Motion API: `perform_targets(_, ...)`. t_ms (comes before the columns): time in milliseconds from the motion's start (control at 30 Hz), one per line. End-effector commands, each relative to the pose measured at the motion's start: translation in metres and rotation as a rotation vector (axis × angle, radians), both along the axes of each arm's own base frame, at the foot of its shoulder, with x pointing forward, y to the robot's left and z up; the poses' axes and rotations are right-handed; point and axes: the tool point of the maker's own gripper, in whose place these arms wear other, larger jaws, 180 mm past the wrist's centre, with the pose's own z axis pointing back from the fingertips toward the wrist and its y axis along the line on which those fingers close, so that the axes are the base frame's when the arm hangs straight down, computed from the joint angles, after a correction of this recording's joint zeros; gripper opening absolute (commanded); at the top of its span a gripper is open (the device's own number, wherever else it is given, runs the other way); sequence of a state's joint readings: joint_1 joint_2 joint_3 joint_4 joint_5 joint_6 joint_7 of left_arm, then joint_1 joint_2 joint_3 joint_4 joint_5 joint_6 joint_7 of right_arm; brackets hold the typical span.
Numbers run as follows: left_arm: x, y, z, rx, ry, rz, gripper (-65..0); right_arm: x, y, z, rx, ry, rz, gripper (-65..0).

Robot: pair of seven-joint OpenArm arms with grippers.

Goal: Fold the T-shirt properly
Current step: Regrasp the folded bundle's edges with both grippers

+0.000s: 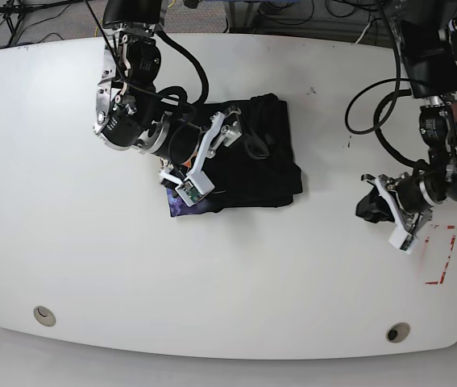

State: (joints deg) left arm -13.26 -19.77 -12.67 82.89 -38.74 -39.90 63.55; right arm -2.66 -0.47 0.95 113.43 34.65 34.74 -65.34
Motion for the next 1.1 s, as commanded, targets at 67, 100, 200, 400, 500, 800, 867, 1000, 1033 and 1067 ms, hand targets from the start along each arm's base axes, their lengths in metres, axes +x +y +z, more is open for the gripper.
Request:
perform_targets(67, 0.008, 0.005, 0.019, 0.005, -0.058, -0.011, -54.3, 0.007, -0.009, 0.013, -0.015, -0.064, 0.0, -6.7)
perform_targets(100, 0.004, 0.005, 0.015, 0.006, -0.047, -0.01, -54.3, 0.007, -0.012, 0.012, -0.024, -0.064, 0.0, -6.7)
perform_targets(200, -0.004, 0.006, 0.004, 0.029, -0.015, -0.018, -54.3, 0.006, -0.015, 0.008, -0.037, -0.057, 0.0, -6.8)
perform_targets(400, -0.013, -0.022, 0.0, 0.083, -0.01, -0.13, -54.3, 0.011, -0.025, 0.007, -0.041, -0.058, -0.035, -6.8)
perform_targets(500, -0.034, -0.053, -0.008, 0.102, -0.003, -0.233, -54.3, 0.019, -0.034, 0.01, -0.054, -0.09, -0.078, -8.1)
perform_targets(800, -0.083, -0.149, 0.014, 0.085, -0.112, -0.521, -54.3, 0.059, -0.055, -0.002, -0.165, -0.152, -0.157, -33.6)
perform_targets(867, -0.093, -0.16, 0.013, 0.072, -0.11, -0.549, -54.3, 0.066, -0.059, -0.006, -0.174, -0.155, -0.171, -40.4)
perform_targets(1000, -0.113, -0.18, 0.002, 0.044, -0.072, -0.604, -54.3, 0.081, -0.066, -0.019, -0.187, -0.15, -0.191, -49.1)
perform_targets(1033, -0.116, -0.182, 0.001, 0.041, -0.068, -0.613, -54.3, 0.083, -0.066, -0.022, -0.18, -0.15, -0.195, -49.3)
perform_targets(1067, -0.118, -0.184, -0.001, 0.044, -0.064, -0.621, -54.3, 0.087, -0.066, -0.025, -0.173, -0.15, -0.2, -49.3)
